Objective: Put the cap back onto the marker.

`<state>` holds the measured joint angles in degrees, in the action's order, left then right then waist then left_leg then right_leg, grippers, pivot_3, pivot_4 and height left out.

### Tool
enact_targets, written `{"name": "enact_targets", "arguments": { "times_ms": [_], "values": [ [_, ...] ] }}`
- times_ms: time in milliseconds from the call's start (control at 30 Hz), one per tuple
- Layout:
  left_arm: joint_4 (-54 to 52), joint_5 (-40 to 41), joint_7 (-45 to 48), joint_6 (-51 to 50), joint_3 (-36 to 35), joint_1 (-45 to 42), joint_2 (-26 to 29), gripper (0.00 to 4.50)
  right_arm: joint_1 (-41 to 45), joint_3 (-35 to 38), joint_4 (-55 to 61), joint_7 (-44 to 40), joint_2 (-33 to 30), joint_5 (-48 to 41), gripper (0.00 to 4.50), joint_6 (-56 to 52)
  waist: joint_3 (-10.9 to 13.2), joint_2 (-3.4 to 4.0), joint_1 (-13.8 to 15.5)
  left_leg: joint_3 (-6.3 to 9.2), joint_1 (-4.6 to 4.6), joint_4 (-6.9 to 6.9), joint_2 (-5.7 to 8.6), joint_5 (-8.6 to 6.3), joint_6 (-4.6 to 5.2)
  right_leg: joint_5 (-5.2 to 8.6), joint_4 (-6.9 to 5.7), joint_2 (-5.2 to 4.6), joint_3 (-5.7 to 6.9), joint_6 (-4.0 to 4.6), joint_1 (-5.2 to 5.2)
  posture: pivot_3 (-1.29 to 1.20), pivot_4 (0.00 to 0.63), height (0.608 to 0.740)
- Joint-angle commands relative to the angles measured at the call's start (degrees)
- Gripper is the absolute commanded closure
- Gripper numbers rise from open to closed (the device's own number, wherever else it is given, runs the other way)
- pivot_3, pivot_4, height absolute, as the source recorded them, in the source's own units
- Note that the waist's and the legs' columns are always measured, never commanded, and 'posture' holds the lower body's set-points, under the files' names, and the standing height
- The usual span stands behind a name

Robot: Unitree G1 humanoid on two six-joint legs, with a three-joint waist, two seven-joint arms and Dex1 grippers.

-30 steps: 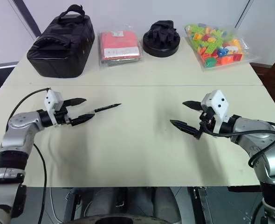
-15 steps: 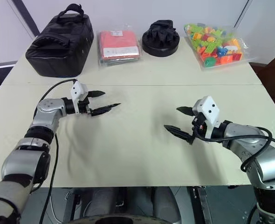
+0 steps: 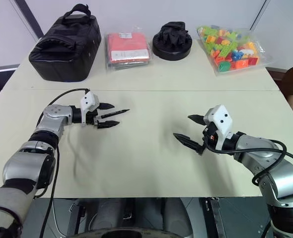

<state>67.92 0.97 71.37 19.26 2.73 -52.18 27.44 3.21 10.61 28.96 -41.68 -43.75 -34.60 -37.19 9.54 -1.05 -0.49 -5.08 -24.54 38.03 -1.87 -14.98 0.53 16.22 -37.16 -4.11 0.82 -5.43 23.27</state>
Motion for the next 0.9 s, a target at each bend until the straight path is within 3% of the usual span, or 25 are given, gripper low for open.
{"name": "enact_targets", "arguments": {
  "times_ms": [33, 400, 500, 700, 733, 900],
  "values": [
    [0.29, -1.92, -2.14, 1.40, 0.72, -0.92, -0.10, 0.06, 0.35, 1.00, 1.88, 0.33, 0.32, -0.16, 0.00, 1.00, 0.00, 0.00, 0.00, 0.00, 0.00, 0.00, 0.00, 0.00, 0.00, 0.00, 0.00, 0.00, 0.00, 0.00, 0.00, 0.00, 0.150, 0.740],
    [0.63, -2.36, -3.72, 1.60, 0.18, -1.04, -2.01, 0.06, 0.41, 0.18, 1.01, 0.48, 0.66, 0.99, 0.00, 1.84, 0.00, 0.00, 1.14, 0.02, 0.02, 0.16, 0.01, 0.00, 0.00, -0.04, -0.07, 0.00, 0.00, -0.07, -0.07, 0.00, 0.150, 0.740],
    [0.43, -2.73, -3.20, 1.42, 0.67, -1.33, -2.30, 0.91, 0.36, 0.04, 0.94, 0.62, 0.78, 1.09, 0.00, 1.91, 0.00, 0.00, 1.17, 0.01, 0.02, 0.16, 0.01, 0.00, 0.00, -0.04, -0.07, 0.00, 0.00, -0.07, -0.07, 0.00, 0.150, 0.740],
    [-0.25, -3.74, -1.98, 1.35, 1.79, -1.71, -2.69, 4.15, 0.20, -0.15, 1.08, 1.00, 1.31, 1.21, 0.00, 1.86, 0.00, 0.00, 1.19, 0.02, 0.02, 0.16, 0.02, 0.00, 0.00, -0.04, -0.07, 0.01, 0.00, -0.07, -0.08, 0.00, 0.150, 0.740],
    [-0.34, -3.76, -1.80, 1.23, 1.82, -1.75, -2.77, 4.44, 0.16, -0.16, 1.08, 1.04, 1.41, 1.25, 0.00, 1.85, -0.01, 0.01, 1.19, 0.01, 0.02, 0.16, 0.02, 0.00, 0.00, -0.04, -0.07, 0.01, 0.00, -0.07, -0.08, 0.00, 0.150, 0.740],
    [-0.73, -4.47, -1.58, 1.71, 2.17, -1.70, -2.99, 4.44, -0.46, -0.20, 0.87, 1.08, 1.95, 1.44, 0.00, 1.82, -0.01, 0.01, 1.21, 0.02, 0.02, 0.17, 0.02, 0.00, 0.00, -0.04, -0.07, 0.01, 0.00, -0.07, -0.08, 0.00, 0.150, 0.740]
  ]
}}
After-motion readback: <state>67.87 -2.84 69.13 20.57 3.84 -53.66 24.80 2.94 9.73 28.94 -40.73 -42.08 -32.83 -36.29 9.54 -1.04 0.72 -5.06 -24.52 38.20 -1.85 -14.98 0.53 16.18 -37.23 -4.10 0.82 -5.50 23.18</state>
